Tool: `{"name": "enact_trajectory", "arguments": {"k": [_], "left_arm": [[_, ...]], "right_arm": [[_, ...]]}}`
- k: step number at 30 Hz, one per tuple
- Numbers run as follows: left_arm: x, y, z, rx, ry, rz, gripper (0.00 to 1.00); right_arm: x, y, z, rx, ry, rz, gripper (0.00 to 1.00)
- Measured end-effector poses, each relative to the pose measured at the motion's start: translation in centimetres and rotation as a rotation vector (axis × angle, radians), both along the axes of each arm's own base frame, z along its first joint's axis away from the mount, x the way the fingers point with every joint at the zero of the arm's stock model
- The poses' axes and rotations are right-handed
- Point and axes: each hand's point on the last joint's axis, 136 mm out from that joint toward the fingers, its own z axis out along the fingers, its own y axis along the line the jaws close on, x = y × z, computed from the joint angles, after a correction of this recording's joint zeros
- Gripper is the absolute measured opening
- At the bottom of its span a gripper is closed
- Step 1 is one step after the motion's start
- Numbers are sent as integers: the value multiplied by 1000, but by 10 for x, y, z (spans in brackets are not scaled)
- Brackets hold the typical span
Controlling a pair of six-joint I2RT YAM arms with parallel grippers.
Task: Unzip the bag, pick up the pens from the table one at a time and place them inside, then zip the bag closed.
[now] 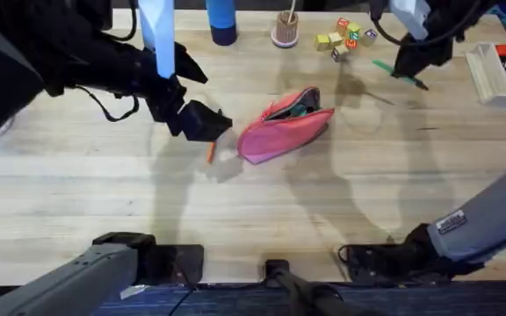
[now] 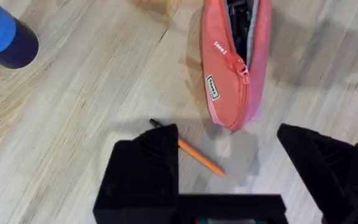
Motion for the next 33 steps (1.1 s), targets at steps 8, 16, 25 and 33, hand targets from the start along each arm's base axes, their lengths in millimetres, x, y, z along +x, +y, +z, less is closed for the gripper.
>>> {"name": "enact_trajectory", "arguments": {"k": [8,16,25,33], "left_arm": [[0,0,0,-1,0,0,993],[0,0,0,-1,0,-1,994],[-1,-3,2,-18,2,-9,993],[-3,-4,3,-29,6,-14,994]], "right_arm": [[-6,64,40,17,-91,157,30],[-43,117,41,27,-2,454,31],[-47,149,42,27,-29,644,31],[-53,161,41,28,-19,688,31]]}}
